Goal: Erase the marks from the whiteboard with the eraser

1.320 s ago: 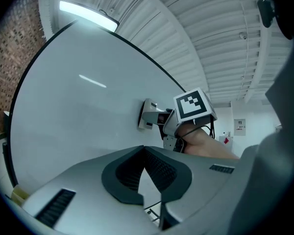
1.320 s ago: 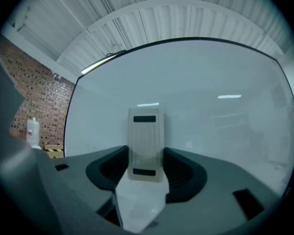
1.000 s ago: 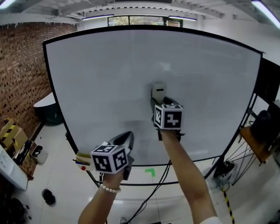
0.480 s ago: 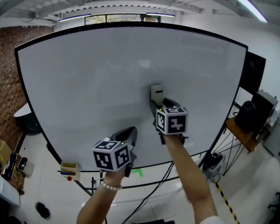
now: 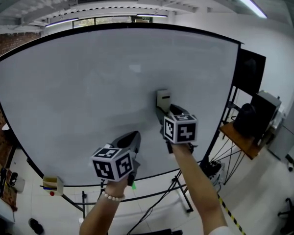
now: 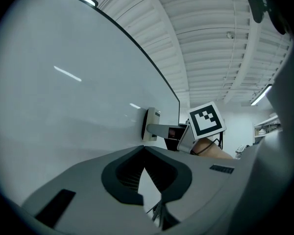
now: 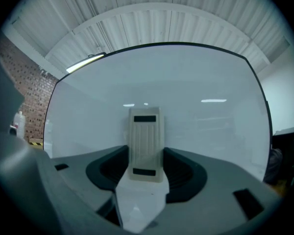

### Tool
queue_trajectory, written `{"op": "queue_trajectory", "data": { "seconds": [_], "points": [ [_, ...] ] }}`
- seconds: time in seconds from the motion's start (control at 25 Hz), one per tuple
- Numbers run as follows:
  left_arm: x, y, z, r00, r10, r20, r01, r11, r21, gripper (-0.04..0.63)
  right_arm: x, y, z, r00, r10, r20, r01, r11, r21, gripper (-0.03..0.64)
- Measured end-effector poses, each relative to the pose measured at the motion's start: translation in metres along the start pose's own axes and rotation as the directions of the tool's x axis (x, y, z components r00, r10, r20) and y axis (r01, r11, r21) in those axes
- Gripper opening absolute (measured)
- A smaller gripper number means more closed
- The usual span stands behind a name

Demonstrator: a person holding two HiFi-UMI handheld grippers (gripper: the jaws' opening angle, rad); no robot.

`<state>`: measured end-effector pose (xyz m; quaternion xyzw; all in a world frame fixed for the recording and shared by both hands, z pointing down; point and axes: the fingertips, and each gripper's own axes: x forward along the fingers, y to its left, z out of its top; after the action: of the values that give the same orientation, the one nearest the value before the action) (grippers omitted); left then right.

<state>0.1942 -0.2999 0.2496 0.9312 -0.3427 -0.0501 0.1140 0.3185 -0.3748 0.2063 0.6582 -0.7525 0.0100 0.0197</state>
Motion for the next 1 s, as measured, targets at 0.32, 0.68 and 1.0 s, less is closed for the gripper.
{"op": "queue_trajectory", "data": {
  "seconds": [0.32,0.68,1.0],
  "points": [
    [0.078,-0.063,-0.029,1.000,0.022,0.004,-0.022,1.000,-0.021,-0.012,-0.015,-0.116,-0.009,1.000,0.007,0.000,-0.007,1.000,0.010,0.253],
    [0.152,-0.122,-0.053,1.000,0.020,-0.018,-0.021,1.000,-0.016,-0.012,-0.028,-0.221,-0.013,1.000,0.004,0.003,-0.004,1.000,0.024,0.252],
    [0.201,-0.156,-0.068,1.000,-0.005,-0.028,0.005,1.000,-0.016,-0.012,-0.044,-0.314,-0.006,0.998,-0.064,0.014,0.063,0.997,0.032,0.252]
  ]
}}
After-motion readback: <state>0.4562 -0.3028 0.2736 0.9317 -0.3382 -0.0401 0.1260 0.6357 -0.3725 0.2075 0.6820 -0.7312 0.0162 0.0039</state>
